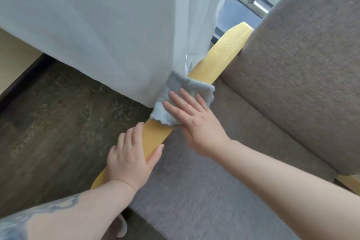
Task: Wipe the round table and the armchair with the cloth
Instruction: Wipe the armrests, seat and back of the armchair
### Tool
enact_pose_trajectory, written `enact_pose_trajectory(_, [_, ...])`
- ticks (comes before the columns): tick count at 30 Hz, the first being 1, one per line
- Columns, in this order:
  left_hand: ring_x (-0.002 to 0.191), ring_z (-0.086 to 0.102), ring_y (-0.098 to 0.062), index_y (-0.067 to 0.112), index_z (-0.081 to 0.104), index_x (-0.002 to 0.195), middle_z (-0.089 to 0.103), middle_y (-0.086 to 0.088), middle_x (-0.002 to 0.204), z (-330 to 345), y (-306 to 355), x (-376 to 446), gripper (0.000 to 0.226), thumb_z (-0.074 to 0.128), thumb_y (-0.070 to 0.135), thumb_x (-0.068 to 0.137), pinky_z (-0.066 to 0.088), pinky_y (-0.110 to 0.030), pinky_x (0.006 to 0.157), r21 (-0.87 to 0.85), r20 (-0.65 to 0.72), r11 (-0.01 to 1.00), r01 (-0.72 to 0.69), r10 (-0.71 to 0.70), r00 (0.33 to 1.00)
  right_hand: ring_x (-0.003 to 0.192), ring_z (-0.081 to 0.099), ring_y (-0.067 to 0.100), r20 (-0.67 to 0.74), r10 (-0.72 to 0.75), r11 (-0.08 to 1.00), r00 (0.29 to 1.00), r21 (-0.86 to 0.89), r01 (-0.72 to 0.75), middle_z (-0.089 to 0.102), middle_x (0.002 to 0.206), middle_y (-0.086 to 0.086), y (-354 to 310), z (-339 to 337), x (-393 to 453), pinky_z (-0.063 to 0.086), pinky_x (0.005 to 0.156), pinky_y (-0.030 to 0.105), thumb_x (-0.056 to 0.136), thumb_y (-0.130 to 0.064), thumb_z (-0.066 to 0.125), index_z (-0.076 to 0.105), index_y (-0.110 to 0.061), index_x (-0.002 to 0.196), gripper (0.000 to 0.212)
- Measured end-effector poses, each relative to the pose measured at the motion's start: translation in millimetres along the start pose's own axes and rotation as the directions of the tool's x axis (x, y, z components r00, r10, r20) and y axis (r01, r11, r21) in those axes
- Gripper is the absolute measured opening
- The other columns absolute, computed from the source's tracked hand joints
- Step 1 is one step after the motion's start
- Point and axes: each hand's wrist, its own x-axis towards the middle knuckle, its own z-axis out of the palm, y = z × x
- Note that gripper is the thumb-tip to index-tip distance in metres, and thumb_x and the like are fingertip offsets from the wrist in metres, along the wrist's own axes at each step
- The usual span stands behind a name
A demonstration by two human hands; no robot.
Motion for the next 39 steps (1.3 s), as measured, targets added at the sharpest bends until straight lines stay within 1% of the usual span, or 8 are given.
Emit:
enact_pose_trajectory(7, [0.118,0.044,-0.021,0.014,0.03,0.148,0.048,-0.007,0.142,-1,-1,-3,0.074,0.029,0.059,0.09,0.05,-0.039,0.075,0.018,-0.017,0.996,-0.092,0.092,0.996,0.147,0.011,0.021,-0.162,0.302,0.953,0.939,0.011,-0.304,0.023,0.157,-0.001,14,-10,10,0.009,0.118,0.046,0.093,-0.02,0.045,0.032,-0.023,0.148,0.057])
enact_pose_trajectory(12, [0.113,0.052,-0.024,0.02,0.031,0.147,0.044,-0.004,0.145,-1,-2,-4,0.067,0.023,0.058,0.093,0.049,-0.039,0.073,-0.029,-0.014,0.994,-0.107,0.107,0.994,0.146,0.012,0.016,0.027,-0.035,0.997,0.999,-0.065,0.036,0.023,0.157,-0.004,5,-7,17,0.0,0.118,0.035,0.091,-0.032,0.037,0.029,-0.028,0.149,0.059])
enact_pose_trajectory(17, [0.104,0.057,-0.025,0.021,0.029,0.149,0.048,-0.005,0.141,-3,-1,-3,0.069,0.028,0.057,0.091,0.05,-0.039,0.07,-0.023,0.003,0.993,-0.113,0.113,0.994,0.147,0.012,0.02,-0.191,0.361,0.931,0.913,0.011,-0.366,0.023,0.157,-0.001,13,-9,2,0.008,0.118,0.044,0.085,-0.021,0.045,0.032,-0.025,0.148,0.065])
enact_pose_trajectory(22, [0.103,0.058,-0.027,0.019,0.039,0.144,0.05,-0.006,0.138,-2,-2,-4,0.068,0.023,0.06,0.093,0.049,-0.038,0.066,-0.026,0.02,0.995,-0.096,0.097,0.995,0.146,0.015,0.018,-0.065,0.017,1.0,0.998,-0.021,-0.018,0.029,0.155,-0.002,-6,2,13,0.002,0.118,0.036,0.086,-0.023,0.041,0.036,-0.026,0.146,0.06])
enact_pose_trajectory(26, [0.104,0.058,-0.024,0.022,0.03,0.15,0.049,-0.004,0.139,-3,-2,-2,0.07,0.022,0.061,0.092,0.051,-0.039,0.066,-0.025,0.045,0.995,-0.095,0.096,0.994,0.147,0.012,0.018,-0.274,0.463,0.886,0.843,0.168,-0.432,0.027,0.156,0.001,16,-3,6,0.007,0.119,0.042,0.081,-0.007,0.045,0.04,-0.021,0.145,0.066])
enact_pose_trajectory(31, [0.102,0.058,-0.025,0.022,0.031,0.149,0.05,-0.004,0.137,-3,-1,-3,0.07,0.02,0.062,0.092,0.05,-0.038,0.064,-0.036,0.036,0.995,-0.093,0.094,0.995,0.142,0.027,0.022,-0.136,0.049,0.999,0.989,0.005,-0.048,0.039,0.15,0.005,11,-7,23,0.011,0.118,0.039,0.081,-0.015,0.035,0.045,-0.016,0.141,0.061])
enact_pose_trajectory(36, [0.1,0.061,-0.025,0.02,0.031,0.148,0.052,-0.005,0.135,-5,0,-1,0.071,0.019,0.062,0.093,0.051,-0.038,0.063,-0.035,0.062,0.995,-0.09,0.092,0.994,0.146,0.017,0.023,-0.352,0.53,0.841,0.771,0.099,-0.532,0.028,0.155,0.009,40,-19,40,0.007,0.12,0.041,0.081,-0.005,0.038,0.036,-0.011,0.146,0.066])
enact_pose_trajectory(39, [0.099,0.061,-0.024,0.02,0.035,0.147,0.053,-0.004,0.133,-7,1,-2,0.071,0.018,0.063,0.092,0.051,-0.037,0.061,-0.048,0.064,0.995,-0.09,0.093,0.994,0.144,0.023,0.025,-0.238,0.307,0.95,0.922,0.01,-0.313,0.034,0.152,0.011,4,-3,47,0.006,0.119,0.035,0.08,-0.005,0.042,0.04,-0.006,0.143,0.063])
